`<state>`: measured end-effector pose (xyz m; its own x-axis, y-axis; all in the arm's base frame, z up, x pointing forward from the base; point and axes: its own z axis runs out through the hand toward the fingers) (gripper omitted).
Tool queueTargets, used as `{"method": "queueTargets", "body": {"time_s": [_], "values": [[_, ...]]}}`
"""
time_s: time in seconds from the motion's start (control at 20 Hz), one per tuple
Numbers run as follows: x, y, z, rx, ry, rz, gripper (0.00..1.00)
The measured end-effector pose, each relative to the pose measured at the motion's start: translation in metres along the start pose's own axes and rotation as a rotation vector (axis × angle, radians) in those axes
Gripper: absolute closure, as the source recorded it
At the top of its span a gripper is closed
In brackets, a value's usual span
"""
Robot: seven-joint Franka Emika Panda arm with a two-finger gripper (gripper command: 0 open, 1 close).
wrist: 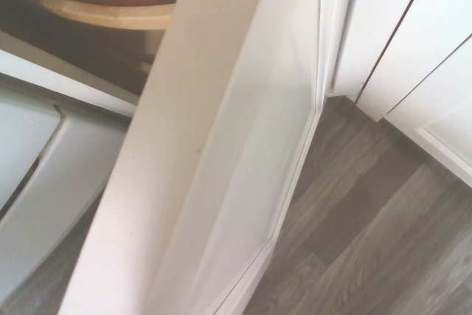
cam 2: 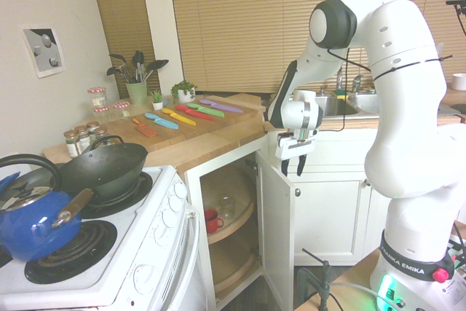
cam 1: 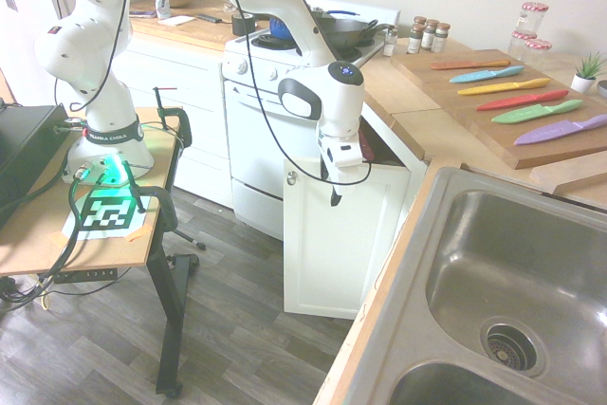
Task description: Close the cabinet
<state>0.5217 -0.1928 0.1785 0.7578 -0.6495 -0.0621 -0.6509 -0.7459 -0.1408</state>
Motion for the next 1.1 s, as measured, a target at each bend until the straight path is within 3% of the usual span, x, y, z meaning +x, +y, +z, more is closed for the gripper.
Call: {"method": "queueTargets", "body": {"time_s": [1.1], "values": [[-0.0036, -0.0082, -0.0024, -0.002, -0.013, -0.020, 1.00]]}}
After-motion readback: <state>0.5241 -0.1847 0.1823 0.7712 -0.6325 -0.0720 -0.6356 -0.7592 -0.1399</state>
